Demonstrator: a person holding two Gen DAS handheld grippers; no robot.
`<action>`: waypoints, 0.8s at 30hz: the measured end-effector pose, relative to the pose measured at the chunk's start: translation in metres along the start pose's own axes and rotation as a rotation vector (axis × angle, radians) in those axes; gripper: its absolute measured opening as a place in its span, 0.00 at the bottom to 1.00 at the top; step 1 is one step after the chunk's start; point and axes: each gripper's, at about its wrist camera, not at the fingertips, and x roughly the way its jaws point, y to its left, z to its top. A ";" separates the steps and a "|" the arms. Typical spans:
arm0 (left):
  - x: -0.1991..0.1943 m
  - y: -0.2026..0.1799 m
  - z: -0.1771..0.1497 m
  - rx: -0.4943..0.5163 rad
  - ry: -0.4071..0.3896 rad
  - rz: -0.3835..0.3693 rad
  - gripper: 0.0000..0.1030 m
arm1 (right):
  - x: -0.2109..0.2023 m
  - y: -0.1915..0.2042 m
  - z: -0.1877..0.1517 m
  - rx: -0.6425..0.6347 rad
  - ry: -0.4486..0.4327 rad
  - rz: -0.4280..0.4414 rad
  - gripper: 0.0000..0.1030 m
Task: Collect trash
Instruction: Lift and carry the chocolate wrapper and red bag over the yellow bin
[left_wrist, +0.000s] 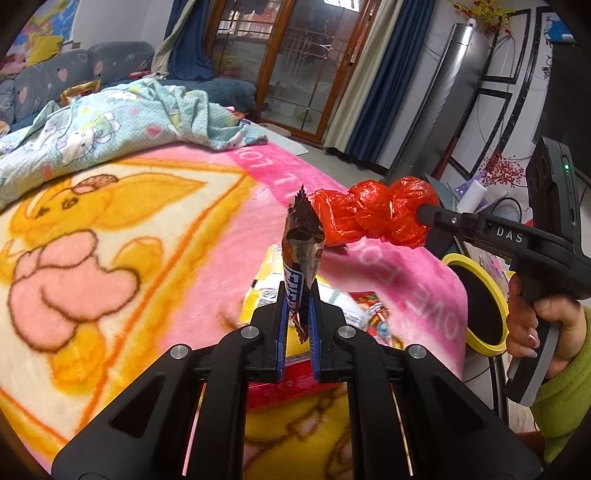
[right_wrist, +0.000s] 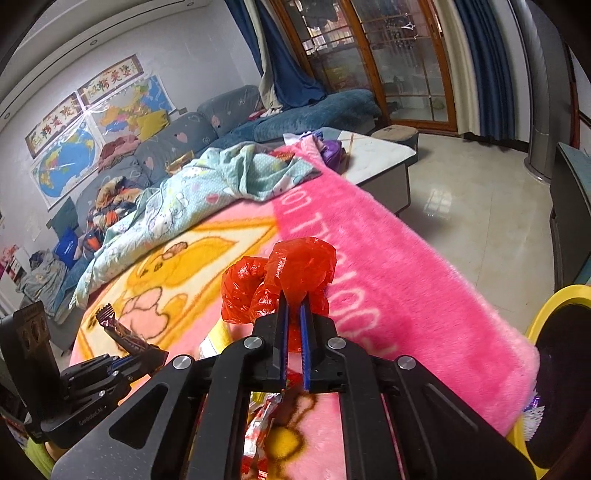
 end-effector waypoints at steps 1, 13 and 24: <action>0.000 -0.001 0.000 0.003 -0.002 -0.003 0.05 | -0.004 -0.001 0.000 0.000 -0.006 -0.003 0.05; -0.002 -0.028 0.005 0.035 -0.021 -0.035 0.05 | -0.033 -0.017 -0.011 0.016 -0.024 -0.017 0.05; 0.000 -0.058 0.012 0.070 -0.028 -0.078 0.05 | -0.057 -0.029 -0.012 0.027 -0.064 -0.041 0.05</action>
